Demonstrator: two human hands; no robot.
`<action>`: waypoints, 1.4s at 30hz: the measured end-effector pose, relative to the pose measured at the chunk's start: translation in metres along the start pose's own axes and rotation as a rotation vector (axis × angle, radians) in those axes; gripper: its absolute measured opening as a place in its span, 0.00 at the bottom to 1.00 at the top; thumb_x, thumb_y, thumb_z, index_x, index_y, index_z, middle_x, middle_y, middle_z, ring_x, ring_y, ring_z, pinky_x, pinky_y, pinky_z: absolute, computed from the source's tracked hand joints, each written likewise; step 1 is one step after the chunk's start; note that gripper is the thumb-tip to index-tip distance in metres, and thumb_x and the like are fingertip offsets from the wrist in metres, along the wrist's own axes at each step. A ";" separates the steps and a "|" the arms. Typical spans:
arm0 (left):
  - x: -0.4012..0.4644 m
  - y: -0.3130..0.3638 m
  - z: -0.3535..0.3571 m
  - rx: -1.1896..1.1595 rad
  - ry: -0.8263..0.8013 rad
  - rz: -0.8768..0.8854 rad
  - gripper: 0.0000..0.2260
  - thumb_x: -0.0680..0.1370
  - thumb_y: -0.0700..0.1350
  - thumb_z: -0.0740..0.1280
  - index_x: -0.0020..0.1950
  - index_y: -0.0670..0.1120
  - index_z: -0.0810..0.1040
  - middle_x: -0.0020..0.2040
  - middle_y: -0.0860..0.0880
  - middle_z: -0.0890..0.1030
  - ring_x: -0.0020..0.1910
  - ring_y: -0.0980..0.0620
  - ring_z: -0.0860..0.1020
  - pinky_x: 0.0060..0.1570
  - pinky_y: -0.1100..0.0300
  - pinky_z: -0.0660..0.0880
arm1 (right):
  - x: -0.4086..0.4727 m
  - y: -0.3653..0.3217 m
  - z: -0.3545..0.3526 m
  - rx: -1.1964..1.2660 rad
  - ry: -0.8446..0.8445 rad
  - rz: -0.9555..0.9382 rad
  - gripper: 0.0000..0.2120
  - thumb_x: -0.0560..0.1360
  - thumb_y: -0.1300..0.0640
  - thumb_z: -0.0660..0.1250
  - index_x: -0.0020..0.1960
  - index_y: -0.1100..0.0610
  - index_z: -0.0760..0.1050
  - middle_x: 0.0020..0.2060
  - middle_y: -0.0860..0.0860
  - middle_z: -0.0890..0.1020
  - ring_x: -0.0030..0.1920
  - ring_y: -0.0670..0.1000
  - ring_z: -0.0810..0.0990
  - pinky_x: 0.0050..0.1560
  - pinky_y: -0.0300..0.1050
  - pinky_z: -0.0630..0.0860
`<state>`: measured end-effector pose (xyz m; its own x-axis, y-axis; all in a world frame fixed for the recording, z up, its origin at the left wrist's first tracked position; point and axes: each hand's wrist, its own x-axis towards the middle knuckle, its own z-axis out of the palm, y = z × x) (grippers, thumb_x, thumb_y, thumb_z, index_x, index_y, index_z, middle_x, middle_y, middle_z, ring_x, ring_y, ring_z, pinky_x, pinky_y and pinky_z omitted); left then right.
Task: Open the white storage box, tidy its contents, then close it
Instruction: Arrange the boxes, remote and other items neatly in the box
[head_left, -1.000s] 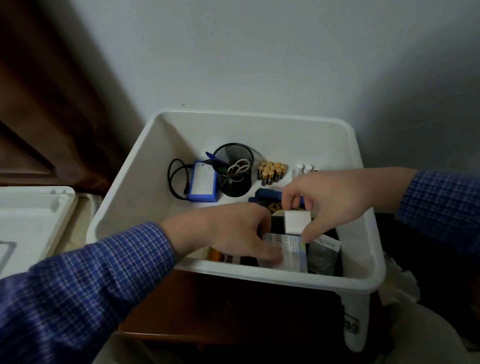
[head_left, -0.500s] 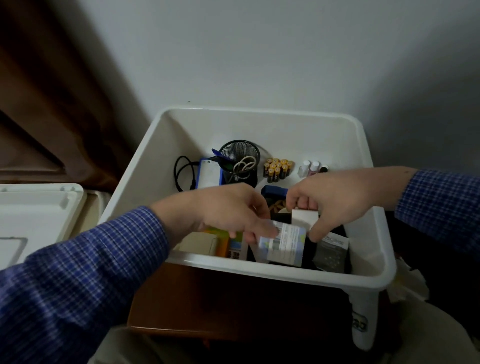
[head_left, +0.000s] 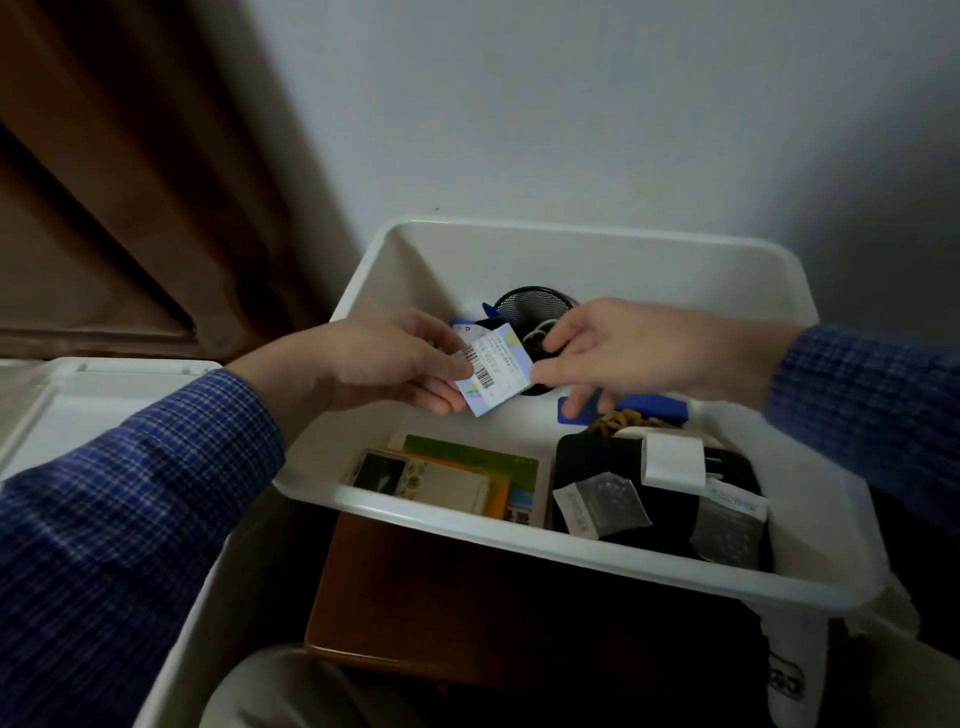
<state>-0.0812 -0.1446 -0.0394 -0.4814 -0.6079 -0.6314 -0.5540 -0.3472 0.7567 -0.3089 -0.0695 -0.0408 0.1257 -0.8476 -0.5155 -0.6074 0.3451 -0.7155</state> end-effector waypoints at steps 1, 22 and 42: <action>0.002 -0.003 0.000 -0.011 -0.008 -0.004 0.13 0.79 0.37 0.69 0.63 0.37 0.73 0.49 0.37 0.85 0.42 0.49 0.84 0.43 0.60 0.83 | 0.008 -0.004 0.011 0.055 0.008 -0.001 0.14 0.77 0.50 0.72 0.57 0.56 0.74 0.45 0.55 0.87 0.45 0.56 0.87 0.43 0.51 0.82; 0.029 -0.026 0.006 1.135 -0.162 -0.155 0.13 0.81 0.51 0.62 0.39 0.49 0.74 0.37 0.51 0.77 0.37 0.54 0.76 0.36 0.61 0.68 | 0.073 0.006 0.087 -0.757 0.186 -0.423 0.09 0.74 0.58 0.72 0.51 0.55 0.73 0.47 0.52 0.75 0.44 0.53 0.78 0.44 0.49 0.80; 0.036 -0.031 0.009 1.035 -0.041 -0.173 0.14 0.81 0.51 0.64 0.63 0.45 0.76 0.51 0.48 0.80 0.49 0.52 0.79 0.47 0.59 0.73 | 0.083 -0.004 0.086 -0.537 0.043 -0.200 0.12 0.75 0.56 0.68 0.56 0.55 0.70 0.44 0.52 0.78 0.42 0.52 0.79 0.37 0.47 0.79</action>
<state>-0.0874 -0.1495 -0.0878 -0.3518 -0.5770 -0.7371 -0.9185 0.3645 0.1530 -0.2282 -0.1070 -0.1213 0.2542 -0.8949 -0.3668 -0.8896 -0.0676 -0.4517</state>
